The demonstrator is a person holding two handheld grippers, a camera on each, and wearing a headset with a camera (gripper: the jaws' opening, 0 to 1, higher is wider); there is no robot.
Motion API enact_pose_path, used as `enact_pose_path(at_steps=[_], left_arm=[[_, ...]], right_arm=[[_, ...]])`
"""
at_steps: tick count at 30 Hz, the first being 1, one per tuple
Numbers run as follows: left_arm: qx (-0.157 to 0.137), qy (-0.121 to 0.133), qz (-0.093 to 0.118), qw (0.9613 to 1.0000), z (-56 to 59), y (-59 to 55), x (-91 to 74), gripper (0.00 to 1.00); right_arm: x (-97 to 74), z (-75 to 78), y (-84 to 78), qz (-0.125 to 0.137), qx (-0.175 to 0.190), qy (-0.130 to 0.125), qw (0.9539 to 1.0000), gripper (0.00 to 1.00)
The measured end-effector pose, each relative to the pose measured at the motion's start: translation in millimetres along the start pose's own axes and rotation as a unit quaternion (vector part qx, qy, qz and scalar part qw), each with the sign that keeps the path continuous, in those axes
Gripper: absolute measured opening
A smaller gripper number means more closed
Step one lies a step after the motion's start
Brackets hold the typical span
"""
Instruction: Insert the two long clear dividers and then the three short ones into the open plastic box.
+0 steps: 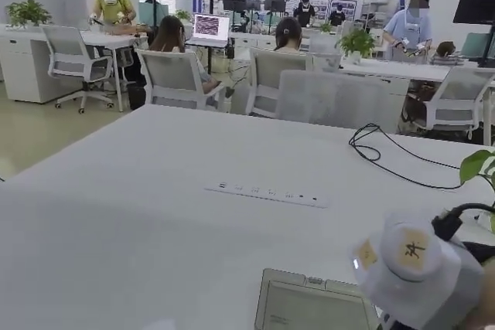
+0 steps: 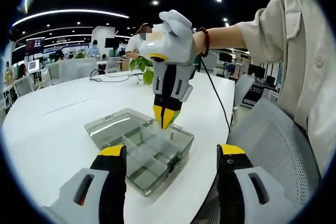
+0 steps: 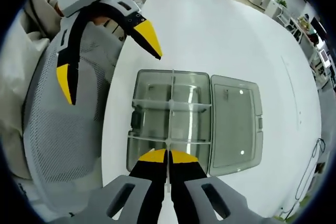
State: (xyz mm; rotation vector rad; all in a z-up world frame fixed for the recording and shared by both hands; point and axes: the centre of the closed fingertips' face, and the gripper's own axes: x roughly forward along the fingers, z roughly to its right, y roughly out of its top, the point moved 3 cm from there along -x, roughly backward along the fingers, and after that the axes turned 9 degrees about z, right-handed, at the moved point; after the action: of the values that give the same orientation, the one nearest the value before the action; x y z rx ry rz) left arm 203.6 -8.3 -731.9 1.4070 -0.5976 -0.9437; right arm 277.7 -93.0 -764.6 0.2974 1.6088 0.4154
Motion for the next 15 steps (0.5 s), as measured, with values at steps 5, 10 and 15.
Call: enact_pose_path(at_steps=[5,10,15], left_arm=[[0.001,-0.003,-0.001,1.0000,0.5,-0.3,0.1,0.70],[0.004,-0.004,-0.007,1.0000,0.5,-1.7,0.0,0.69],[0.008,-0.005,-0.009,0.9999,1.3,-2.0,0.1,0.69]], right_arm=[[5.2,0.4,-1.1,-0.019,-0.005,0.019,0.9996,0.02],[6.5,2.0,-2.0,-0.028,0.003,0.030,0.9992,0.02],[7.0,1.7,-3.5,-0.026,0.015,0.035,0.9989,0.03]])
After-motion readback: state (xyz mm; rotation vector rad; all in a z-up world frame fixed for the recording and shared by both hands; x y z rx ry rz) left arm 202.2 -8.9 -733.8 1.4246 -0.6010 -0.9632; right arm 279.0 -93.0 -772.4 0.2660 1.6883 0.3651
